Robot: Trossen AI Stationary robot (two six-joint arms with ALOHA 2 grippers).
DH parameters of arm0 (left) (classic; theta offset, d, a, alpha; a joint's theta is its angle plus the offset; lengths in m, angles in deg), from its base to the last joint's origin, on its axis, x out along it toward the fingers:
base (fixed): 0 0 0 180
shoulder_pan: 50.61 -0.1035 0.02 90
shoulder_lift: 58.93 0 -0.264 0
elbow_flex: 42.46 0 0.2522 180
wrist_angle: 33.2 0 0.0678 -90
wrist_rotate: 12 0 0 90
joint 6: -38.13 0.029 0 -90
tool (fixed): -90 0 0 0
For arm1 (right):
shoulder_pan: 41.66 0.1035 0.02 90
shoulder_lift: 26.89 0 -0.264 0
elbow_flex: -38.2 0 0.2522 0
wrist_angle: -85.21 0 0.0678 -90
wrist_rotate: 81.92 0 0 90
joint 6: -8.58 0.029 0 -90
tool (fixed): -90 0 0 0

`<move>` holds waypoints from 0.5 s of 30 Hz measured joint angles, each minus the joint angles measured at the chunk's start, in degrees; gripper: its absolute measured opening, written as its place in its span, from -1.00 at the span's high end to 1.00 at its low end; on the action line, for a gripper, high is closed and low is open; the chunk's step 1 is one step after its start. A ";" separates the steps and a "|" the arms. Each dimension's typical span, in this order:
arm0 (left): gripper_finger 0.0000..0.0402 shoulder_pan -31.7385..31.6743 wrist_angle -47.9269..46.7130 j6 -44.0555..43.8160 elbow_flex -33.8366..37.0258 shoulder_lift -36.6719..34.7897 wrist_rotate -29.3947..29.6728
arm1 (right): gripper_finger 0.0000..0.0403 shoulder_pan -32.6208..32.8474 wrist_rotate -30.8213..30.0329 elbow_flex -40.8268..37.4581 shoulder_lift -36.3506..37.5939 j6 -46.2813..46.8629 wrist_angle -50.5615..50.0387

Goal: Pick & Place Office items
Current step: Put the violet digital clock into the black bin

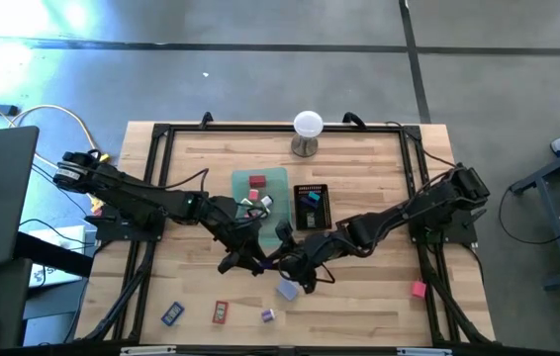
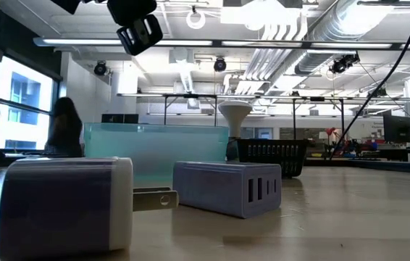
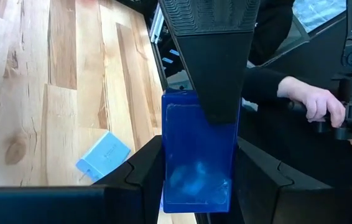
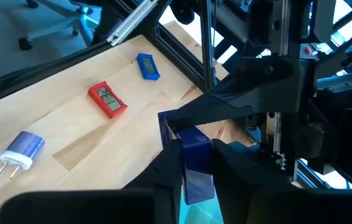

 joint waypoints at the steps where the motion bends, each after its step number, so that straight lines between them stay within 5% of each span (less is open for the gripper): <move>1: 0.29 0.00 0.00 -0.09 0.00 0.02 -0.03 | 0.71 -0.20 0.85 0.02 0.00 -0.13 -0.05; 10: 0.28 -0.02 -0.03 0.96 0.01 0.02 -0.38 | 0.71 -1.15 4.02 0.11 0.02 0.40 -0.78; 15: -0.11 -0.02 0.68 1.32 0.02 -0.02 1.18 | 0.78 -1.05 4.76 0.04 0.00 1.32 -2.81</move>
